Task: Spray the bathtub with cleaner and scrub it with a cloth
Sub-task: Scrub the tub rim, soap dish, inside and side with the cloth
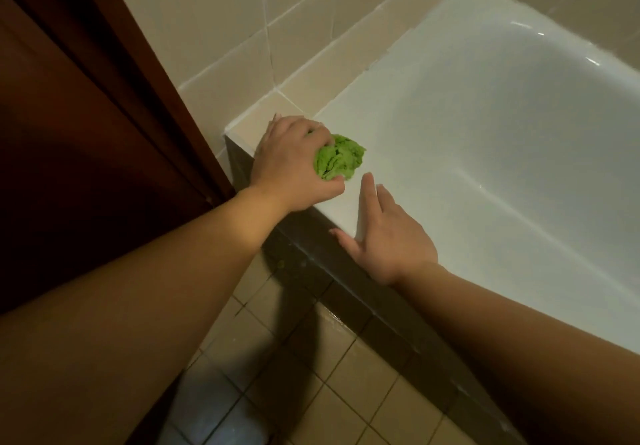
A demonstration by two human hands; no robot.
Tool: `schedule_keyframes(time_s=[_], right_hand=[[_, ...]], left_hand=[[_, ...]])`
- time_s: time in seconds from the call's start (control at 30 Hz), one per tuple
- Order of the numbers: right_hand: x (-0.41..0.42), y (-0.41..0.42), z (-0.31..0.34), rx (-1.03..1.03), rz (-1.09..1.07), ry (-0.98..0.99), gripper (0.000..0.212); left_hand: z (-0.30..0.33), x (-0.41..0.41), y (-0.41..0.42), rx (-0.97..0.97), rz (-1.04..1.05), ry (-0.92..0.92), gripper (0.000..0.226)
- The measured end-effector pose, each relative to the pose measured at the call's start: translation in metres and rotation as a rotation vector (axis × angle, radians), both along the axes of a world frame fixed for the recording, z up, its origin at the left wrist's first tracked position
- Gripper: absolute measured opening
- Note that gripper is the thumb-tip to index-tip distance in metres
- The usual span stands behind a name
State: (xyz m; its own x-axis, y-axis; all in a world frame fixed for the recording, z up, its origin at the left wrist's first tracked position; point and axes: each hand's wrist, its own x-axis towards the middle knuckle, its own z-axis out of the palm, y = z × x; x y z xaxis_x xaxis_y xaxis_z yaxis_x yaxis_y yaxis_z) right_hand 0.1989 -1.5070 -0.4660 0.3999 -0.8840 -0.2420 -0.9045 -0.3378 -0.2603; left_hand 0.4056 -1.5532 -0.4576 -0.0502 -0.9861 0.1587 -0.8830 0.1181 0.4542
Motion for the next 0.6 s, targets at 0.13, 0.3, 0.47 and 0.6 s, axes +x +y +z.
schedule_keyframes(time_s=[0.13, 0.3, 0.47, 0.6], right_hand=[[0.003, -0.004, -0.002, 0.011, 0.012, 0.014, 0.102], [0.008, -0.007, -0.002, -0.019, 0.014, 0.047, 0.104], [0.011, -0.017, 0.002, -0.002, -0.013, 0.017, 0.114], [0.009, -0.02, -0.006, -0.013, 0.034, 0.0, 0.107]], left_hand=[[-0.001, 0.002, -0.003, -0.029, -0.013, 0.004, 0.059], [-0.004, 0.005, -0.001, -0.011, -0.046, 0.013, 0.069], [-0.01, 0.005, 0.01, -0.085, 0.107, -0.013, 0.063], [-0.041, 0.004, 0.022, -0.377, 0.335, 0.106, 0.051]])
